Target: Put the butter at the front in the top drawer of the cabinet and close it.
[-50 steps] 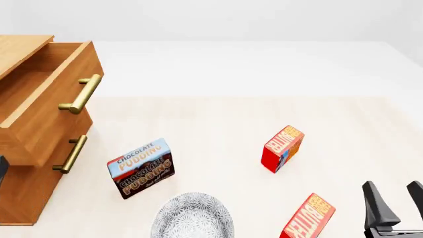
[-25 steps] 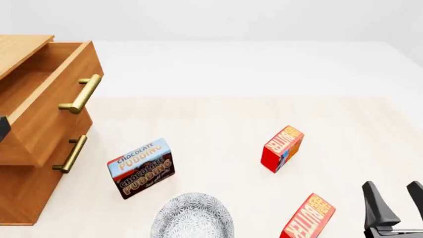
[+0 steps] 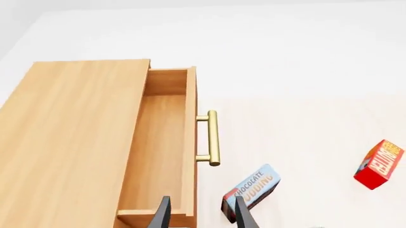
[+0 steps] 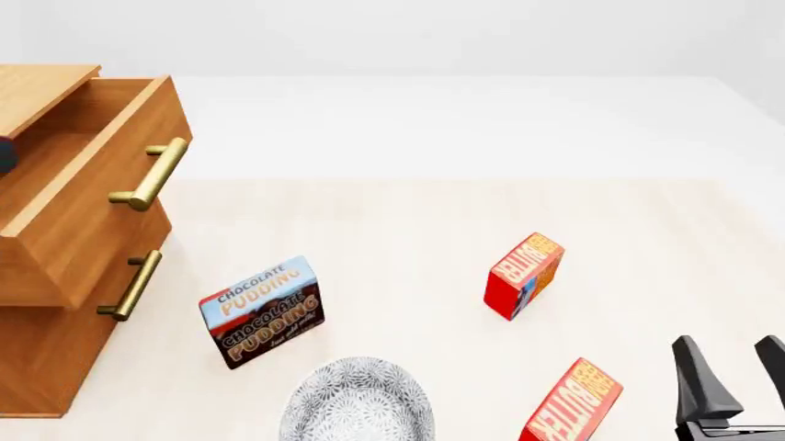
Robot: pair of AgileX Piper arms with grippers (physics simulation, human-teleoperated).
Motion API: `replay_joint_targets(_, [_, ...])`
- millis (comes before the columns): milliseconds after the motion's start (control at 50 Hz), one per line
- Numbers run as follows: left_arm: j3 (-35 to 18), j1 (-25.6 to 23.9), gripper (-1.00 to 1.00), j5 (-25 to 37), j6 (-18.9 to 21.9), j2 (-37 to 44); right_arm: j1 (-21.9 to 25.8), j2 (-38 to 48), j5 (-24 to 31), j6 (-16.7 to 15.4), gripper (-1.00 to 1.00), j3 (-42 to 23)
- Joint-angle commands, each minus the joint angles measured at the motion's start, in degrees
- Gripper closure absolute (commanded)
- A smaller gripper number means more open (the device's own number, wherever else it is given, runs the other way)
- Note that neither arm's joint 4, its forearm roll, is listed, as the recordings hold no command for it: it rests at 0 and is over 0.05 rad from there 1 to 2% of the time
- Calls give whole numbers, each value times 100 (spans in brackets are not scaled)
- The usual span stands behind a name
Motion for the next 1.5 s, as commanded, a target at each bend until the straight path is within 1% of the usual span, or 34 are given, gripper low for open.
replay_joint_targets(20, [-704, 31, -100, 587, 16, 765, -1, 0, -5, 5, -100, 5])
replay_joint_targets(40, [-708, 31, -100, 589, 16, 766, -1, 0, -5, 5, -100, 5])
replay_joint_targets(60, [-906, 65, -100, 713, 47, 854, -1, 1, -5, 3, -100, 5])
replay_joint_targets(100, [-939, 98, -100, 770, 69, 896, -2, 0, -5, 3, -100, 5])
replay_joint_targets(120, [-1013, 45, -100, 810, 9, 1034, -1, 1, -5, 4, -100, 5])
replay_joint_targets(200, [-1036, -2, -100, 900, -44, 1240, 0, 1, -5, 1, -100, 5])
replay_joint_targets(240, [-1124, 30, -100, 949, 15, 1336, -1, 0, -5, 1, -100, 5])
replay_joint_targets(300, [-1194, -17, -100, 1010, -64, 1442, -2, 1, -5, 4, -100, 5])
replay_joint_targets(340, [-1271, 15, -100, 1064, -47, 1522, -1, 0, -5, 3, -100, 5])
replay_joint_targets(400, [-1291, -108, -100, 1086, -154, 1581, 0, 0, -5, 4, -100, 5])
replay_joint_targets(460, [-1200, -181, -100, 1069, -222, 1779, 0, 0, -5, 3, -100, 5])
replay_joint_targets(580, [-1323, -116, -100, 1110, -269, 1996, -1, 0, -5, 3, -100, 5])
replay_joint_targets(720, [-1411, -173, -100, 1215, -403, 2144, -2, 0, -5, 4, -100, 5])
replay_joint_targets(840, [-1261, -129, -100, 1101, -450, 2273, -1, 1, -5, 4, -100, 5])
replay_joint_targets(920, [-1072, -99, -100, 881, -561, 2302, -2, 0, -5, 4, -100, 5])
replay_joint_targets(1040, [-873, -80, -100, 673, -611, 2384, 0, 0, -5, 4, -100, 5])
replay_joint_targets(1240, [-810, 95, -100, 577, -582, 2442, 0, 0, -5, 3, -100, 5])
replay_joint_targets(1380, [-533, 129, -100, 414, -647, 2431, -2, 0, -5, 3, -100, 5])
replay_joint_targets(1500, [-443, 236, -100, 328, -622, 2488, -1, 0, -5, 4, -100, 5])
